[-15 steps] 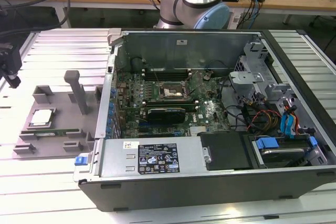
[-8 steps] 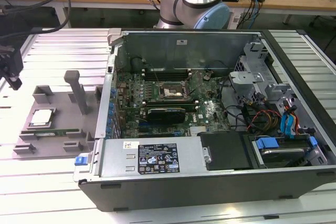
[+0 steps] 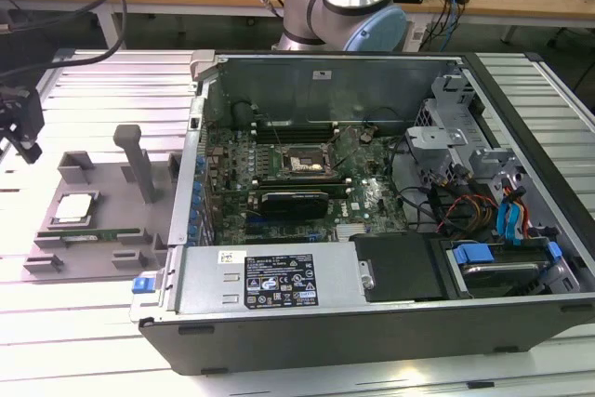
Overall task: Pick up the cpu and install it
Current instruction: 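Pick up the cpu and move it towards the insertion slot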
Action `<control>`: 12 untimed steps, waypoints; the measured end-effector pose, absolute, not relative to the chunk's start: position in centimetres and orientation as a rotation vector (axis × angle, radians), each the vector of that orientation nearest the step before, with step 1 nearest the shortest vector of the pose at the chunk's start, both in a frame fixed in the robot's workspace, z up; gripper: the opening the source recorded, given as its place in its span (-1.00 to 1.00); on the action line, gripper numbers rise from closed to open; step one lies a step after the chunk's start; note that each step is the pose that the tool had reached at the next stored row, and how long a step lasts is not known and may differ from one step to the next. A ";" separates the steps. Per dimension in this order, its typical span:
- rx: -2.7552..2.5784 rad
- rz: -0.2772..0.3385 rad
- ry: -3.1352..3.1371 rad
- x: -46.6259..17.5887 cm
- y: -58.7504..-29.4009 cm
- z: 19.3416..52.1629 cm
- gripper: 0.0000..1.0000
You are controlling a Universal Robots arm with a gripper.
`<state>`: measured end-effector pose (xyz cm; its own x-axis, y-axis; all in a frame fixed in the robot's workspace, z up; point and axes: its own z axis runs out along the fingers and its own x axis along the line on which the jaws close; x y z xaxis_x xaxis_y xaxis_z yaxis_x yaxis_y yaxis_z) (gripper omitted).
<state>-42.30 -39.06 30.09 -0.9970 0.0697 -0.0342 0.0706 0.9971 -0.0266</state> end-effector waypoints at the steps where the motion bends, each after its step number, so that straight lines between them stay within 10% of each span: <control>1: 0.109 -0.043 3.106 -42.3 -39.1 30.0 0.08; 12: 0.025 -0.078 3.105 -41.1 -39.1 28.0 0.08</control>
